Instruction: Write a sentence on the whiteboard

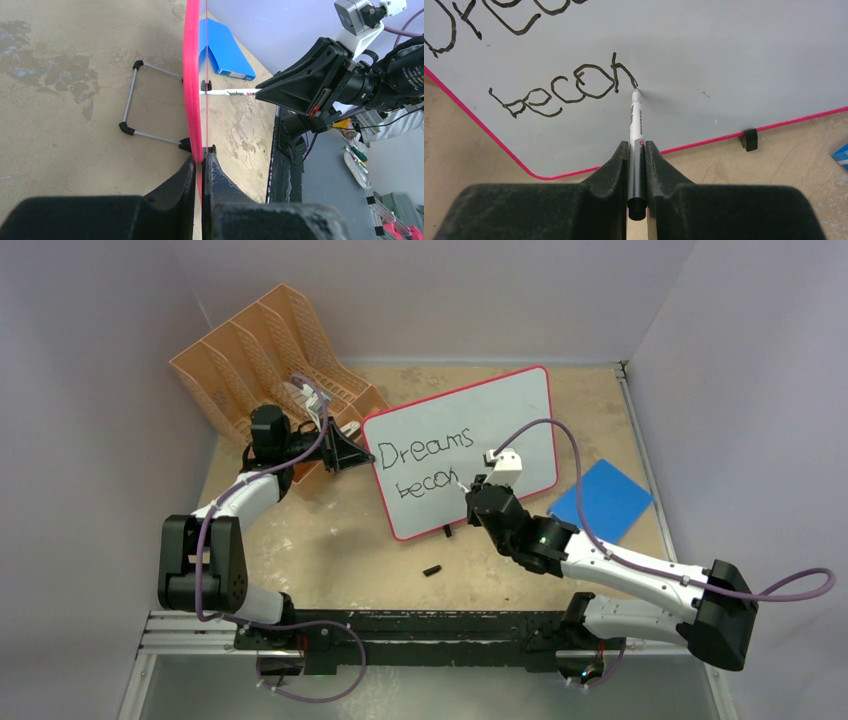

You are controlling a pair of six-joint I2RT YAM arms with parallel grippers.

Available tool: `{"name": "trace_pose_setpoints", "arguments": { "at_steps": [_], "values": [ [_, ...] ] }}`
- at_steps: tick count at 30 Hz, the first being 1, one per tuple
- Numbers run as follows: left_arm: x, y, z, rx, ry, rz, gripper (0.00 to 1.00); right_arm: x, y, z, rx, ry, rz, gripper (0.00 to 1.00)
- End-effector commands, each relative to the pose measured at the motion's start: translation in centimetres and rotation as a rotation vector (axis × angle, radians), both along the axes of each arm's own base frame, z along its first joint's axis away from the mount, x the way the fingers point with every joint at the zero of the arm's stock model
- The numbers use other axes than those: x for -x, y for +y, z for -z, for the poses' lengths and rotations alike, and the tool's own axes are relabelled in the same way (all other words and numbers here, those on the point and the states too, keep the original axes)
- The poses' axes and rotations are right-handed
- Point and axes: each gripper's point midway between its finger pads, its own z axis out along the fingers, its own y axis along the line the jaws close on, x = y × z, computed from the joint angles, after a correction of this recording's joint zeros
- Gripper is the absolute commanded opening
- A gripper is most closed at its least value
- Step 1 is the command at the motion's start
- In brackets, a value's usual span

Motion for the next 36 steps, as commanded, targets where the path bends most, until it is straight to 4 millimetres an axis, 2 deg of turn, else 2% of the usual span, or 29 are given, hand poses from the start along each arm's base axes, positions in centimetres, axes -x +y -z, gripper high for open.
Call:
{"name": "trace_pose_setpoints", "arguments": {
  "at_steps": [1, 6, 11, 36],
  "values": [
    [-0.5, 0.1, -1.7, -0.009, -0.096, -0.002, 0.0, -0.2, -0.5, -0.7, -0.019, -0.018, 0.025, 0.0],
    [-0.5, 0.1, -1.7, -0.009, -0.097, -0.003, 0.0, -0.7, -0.5, -3.4, -0.063, -0.092, 0.028, 0.0],
    [-0.5, 0.1, -1.7, -0.009, -0.096, -0.004, 0.0, -1.0, -0.1, -4.4, -0.064, -0.127, 0.01, 0.0],
    [-0.5, 0.1, -1.7, -0.009, -0.096, -0.001, 0.0, -1.9, 0.8, -3.1, -0.017, -0.125, 0.005, 0.0]
  ]
}}
